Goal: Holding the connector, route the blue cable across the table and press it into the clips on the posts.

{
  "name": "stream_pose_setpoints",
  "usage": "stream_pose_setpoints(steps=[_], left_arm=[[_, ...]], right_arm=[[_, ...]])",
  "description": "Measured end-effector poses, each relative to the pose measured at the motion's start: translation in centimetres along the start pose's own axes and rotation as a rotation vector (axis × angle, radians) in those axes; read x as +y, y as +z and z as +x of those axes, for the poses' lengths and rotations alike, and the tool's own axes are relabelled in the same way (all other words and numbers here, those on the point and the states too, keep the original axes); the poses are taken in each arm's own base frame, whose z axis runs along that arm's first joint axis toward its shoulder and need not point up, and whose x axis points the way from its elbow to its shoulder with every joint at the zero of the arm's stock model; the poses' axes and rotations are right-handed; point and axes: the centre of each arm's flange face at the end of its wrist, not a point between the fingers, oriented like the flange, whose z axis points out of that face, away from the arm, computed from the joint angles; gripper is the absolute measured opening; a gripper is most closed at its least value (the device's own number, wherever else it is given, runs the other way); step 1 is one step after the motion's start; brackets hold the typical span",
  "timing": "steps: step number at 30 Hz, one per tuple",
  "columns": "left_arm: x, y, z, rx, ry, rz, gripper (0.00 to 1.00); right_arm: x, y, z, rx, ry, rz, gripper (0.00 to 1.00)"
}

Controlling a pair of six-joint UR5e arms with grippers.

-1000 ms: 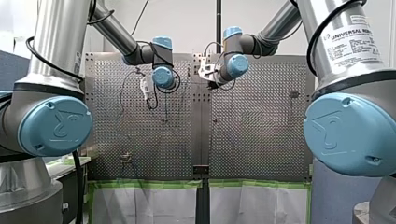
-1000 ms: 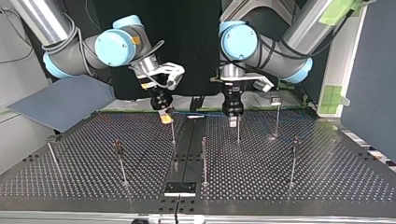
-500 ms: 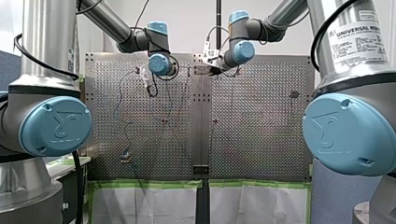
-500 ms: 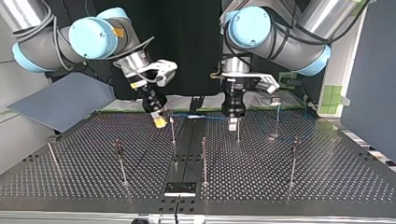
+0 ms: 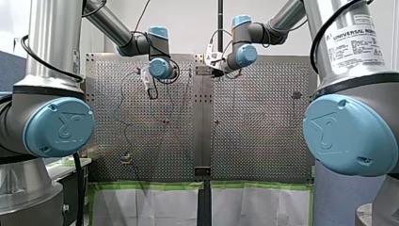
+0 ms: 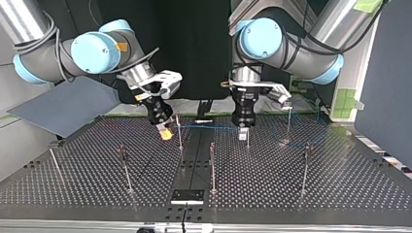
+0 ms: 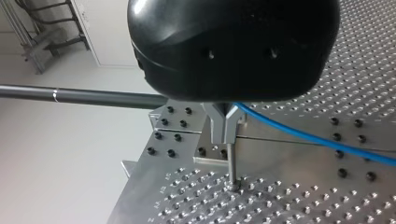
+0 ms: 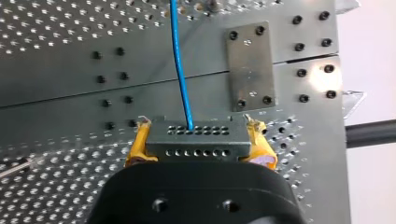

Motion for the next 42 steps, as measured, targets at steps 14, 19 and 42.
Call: stream_pose_setpoints(steps=[14,19,42], left_arm=[[0.2,2.9,0.7,-0.003,0.012,0.029,0.0],[0.4,4.1,0.6,-0.023,0.005,0.04,0.0],[0.9,8.9,1.5,-0.051,-0.005,0.085,0.0]], right_arm=[[2.0,1.7,-0.1,-0.002,0.022,0.003,0.0],[2.3,2.0,0.1,0.004,0.022,0.004,0.0],[4.8,3.8,0.9,0.029,0.014,-0.005,0.0]])
